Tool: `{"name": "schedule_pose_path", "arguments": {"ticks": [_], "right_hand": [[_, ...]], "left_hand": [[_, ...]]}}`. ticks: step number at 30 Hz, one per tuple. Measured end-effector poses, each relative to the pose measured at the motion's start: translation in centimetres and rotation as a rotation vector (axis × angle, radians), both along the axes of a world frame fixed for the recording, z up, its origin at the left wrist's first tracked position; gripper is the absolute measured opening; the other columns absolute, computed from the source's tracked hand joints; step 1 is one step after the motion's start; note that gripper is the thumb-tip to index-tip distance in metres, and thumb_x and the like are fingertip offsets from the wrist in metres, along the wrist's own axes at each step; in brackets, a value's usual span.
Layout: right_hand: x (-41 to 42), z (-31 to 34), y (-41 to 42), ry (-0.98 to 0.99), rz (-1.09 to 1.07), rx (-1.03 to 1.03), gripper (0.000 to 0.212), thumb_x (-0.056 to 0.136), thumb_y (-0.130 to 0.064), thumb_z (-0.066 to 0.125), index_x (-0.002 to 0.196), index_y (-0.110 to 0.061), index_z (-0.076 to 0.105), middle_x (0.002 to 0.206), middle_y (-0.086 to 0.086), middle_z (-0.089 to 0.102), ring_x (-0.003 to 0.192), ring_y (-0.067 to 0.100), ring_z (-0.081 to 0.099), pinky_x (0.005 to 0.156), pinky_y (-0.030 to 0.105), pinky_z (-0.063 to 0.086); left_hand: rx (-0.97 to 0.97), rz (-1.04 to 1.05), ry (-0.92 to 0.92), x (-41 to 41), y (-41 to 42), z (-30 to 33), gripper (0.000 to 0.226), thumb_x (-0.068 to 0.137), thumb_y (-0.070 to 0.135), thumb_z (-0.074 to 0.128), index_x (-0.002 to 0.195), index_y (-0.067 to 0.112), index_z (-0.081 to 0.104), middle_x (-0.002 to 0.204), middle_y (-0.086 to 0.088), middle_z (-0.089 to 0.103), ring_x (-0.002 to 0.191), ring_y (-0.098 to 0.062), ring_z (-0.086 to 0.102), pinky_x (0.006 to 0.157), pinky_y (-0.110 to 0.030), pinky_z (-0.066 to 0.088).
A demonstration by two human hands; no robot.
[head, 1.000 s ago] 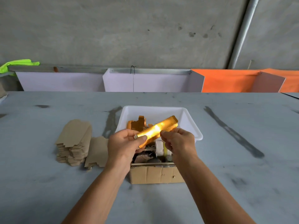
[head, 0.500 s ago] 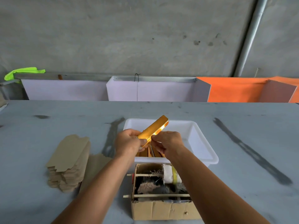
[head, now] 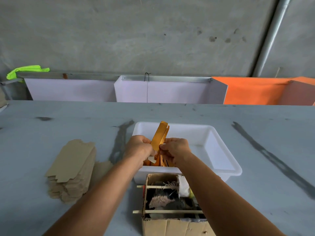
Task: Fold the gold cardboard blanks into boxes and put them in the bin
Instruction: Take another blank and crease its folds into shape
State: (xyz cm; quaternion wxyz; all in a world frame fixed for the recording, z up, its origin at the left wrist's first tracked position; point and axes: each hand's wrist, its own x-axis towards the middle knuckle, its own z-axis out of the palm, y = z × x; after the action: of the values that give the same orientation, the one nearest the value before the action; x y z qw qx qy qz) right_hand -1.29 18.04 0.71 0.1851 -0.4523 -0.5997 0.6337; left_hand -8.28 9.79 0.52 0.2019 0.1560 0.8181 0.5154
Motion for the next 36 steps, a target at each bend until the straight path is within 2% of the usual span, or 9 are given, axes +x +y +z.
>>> {"name": "schedule_pose_path", "arguments": {"ticks": [2, 4, 9, 14, 18, 24, 28, 33, 36], "right_hand": [[0.0, 0.2, 0.4, -0.075, 0.026, 0.127, 0.017, 0.084, 0.005, 0.062, 0.1, 0.007, 0.067, 0.083, 0.017, 0.067, 0.075, 0.026, 0.064, 0.082, 0.038, 0.056], [0.6, 0.6, 1.0, -0.087, 0.028, 0.212, 0.021, 0.083, 0.008, 0.058, 0.103, 0.01, 0.065, 0.078, 0.014, 0.061, 0.07, 0.022, 0.057, 0.068, 0.031, 0.051], [4.6, 1.9, 1.6, -0.013, 0.025, 0.256, 0.014, 0.088, 0.001, 0.06, 0.088, -0.01, 0.069, 0.085, 0.004, 0.069, 0.081, 0.017, 0.064, 0.062, 0.02, 0.049], [9.6, 1.3, 1.0, 0.034, 0.032, 0.308, 0.017, 0.091, -0.002, 0.056, 0.088, -0.012, 0.069, 0.081, -0.002, 0.071, 0.082, 0.014, 0.062, 0.069, 0.023, 0.049], [11.9, 1.0, -0.3, 0.121, 0.013, 0.332, 0.016, 0.091, -0.002, 0.056, 0.09, -0.011, 0.069, 0.086, 0.001, 0.071, 0.089, 0.018, 0.064, 0.082, 0.028, 0.05], [15.0, 0.9, -0.7, 0.21, -0.084, 0.306, 0.015, 0.09, -0.002, 0.057, 0.095, -0.009, 0.07, 0.087, 0.003, 0.072, 0.09, 0.018, 0.065, 0.081, 0.027, 0.051], [17.6, -0.4, -0.6, 0.234, -0.206, 0.305, 0.018, 0.088, -0.002, 0.059, 0.084, -0.015, 0.07, 0.082, -0.001, 0.072, 0.083, 0.015, 0.065, 0.065, 0.02, 0.047], [19.3, -2.7, -1.4, 0.149, -0.395, 0.364, 0.018, 0.084, -0.004, 0.061, 0.082, -0.017, 0.073, 0.083, 0.0, 0.072, 0.085, 0.017, 0.065, 0.065, 0.021, 0.046], [19.5, -3.8, -2.4, 0.083, -0.425, 0.38, 0.011, 0.083, -0.005, 0.059, 0.084, -0.005, 0.07, 0.073, 0.014, 0.068, 0.057, 0.02, 0.051, 0.056, 0.031, 0.044]], "left_hand": [[-0.03, 0.017, 0.006, -0.3, 0.4, -0.2, 0.024, 0.075, -0.003, 0.074, 0.087, 0.013, 0.06, 0.092, -0.007, 0.066, 0.082, -0.021, 0.065, 0.07, -0.034, 0.058], [-0.081, -0.009, 0.031, -0.4, 0.6, -0.2, 0.018, 0.078, -0.003, 0.072, 0.088, 0.008, 0.061, 0.092, -0.011, 0.068, 0.08, -0.023, 0.069, 0.071, -0.035, 0.059], [-0.333, -0.12, 0.433, 0.4, -0.5, 0.1, 0.008, 0.08, 0.003, 0.064, 0.078, 0.01, 0.06, 0.08, -0.003, 0.06, 0.074, -0.018, 0.056, 0.051, -0.021, 0.039], [-0.19, -0.138, 0.6, 2.3, -3.5, -0.5, 0.024, 0.085, 0.011, 0.066, 0.108, 0.017, 0.07, 0.112, 0.001, 0.068, 0.099, -0.014, 0.06, 0.074, -0.02, 0.038], [-0.193, -0.237, 0.655, 4.5, -5.5, -1.3, 0.024, 0.085, 0.015, 0.068, 0.109, 0.015, 0.071, 0.112, 0.0, 0.069, 0.104, -0.015, 0.061, 0.087, -0.024, 0.042], [-0.152, -0.205, 0.812, 6.9, -7.1, -2.2, 0.028, 0.083, 0.013, 0.069, 0.111, 0.012, 0.069, 0.114, -0.002, 0.066, 0.11, -0.02, 0.055, 0.091, -0.027, 0.04], [-0.106, -0.114, 0.826, 8.7, -7.9, -2.9, 0.026, 0.08, 0.01, 0.072, 0.107, 0.008, 0.07, 0.108, -0.008, 0.067, 0.101, -0.025, 0.057, 0.083, -0.031, 0.042], [-0.176, 0.008, 0.688, 10.0, -8.3, -3.7, 0.029, 0.085, 0.017, 0.066, 0.112, 0.008, 0.062, 0.106, -0.012, 0.062, 0.1, -0.03, 0.055, 0.081, -0.036, 0.043], [-0.168, 0.056, 0.604, 10.6, -8.1, -3.7, 0.033, 0.085, 0.017, 0.064, 0.115, 0.003, 0.059, 0.109, -0.015, 0.06, 0.108, -0.032, 0.054, 0.089, -0.04, 0.043]]}}
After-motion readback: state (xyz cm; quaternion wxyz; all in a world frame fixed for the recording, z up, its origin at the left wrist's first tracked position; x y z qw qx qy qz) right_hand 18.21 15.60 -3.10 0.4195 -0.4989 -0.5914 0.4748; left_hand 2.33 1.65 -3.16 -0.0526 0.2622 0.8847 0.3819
